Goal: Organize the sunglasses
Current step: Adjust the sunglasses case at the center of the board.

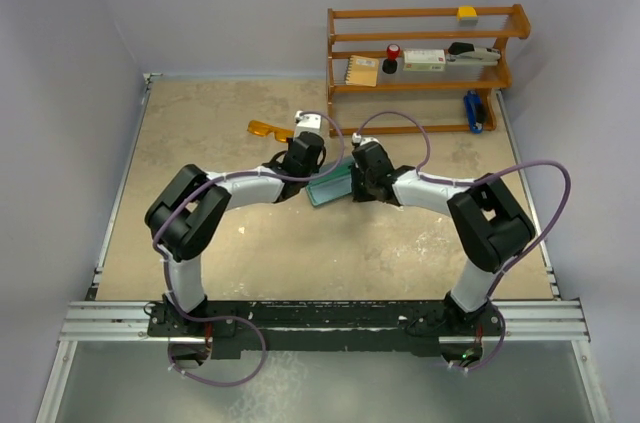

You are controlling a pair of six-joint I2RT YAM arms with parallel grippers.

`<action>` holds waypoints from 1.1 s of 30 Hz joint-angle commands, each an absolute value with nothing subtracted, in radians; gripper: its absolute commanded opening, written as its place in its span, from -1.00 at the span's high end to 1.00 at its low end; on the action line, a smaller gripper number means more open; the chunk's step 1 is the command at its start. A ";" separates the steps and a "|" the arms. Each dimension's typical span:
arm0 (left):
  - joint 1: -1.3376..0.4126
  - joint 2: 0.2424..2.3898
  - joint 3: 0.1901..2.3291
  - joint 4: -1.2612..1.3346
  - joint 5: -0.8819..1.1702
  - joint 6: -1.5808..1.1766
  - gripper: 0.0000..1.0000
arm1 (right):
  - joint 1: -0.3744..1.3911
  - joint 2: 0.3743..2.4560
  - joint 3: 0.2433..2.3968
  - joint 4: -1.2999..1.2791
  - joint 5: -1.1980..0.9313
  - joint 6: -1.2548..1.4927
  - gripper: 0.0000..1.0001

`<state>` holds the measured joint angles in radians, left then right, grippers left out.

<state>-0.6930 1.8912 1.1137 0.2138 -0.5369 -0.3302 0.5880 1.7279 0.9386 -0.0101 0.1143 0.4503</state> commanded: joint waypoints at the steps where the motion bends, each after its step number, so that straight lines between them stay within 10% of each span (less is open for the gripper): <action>1: -0.687 1.825 1.072 0.229 -0.492 -0.338 1.00 | 0.591 1.748 1.011 -0.027 0.147 0.442 1.00; 33: -0.760 1.693 0.921 0.247 -0.422 -0.436 1.00 | 0.574 1.896 1.208 -0.080 0.170 0.383 1.00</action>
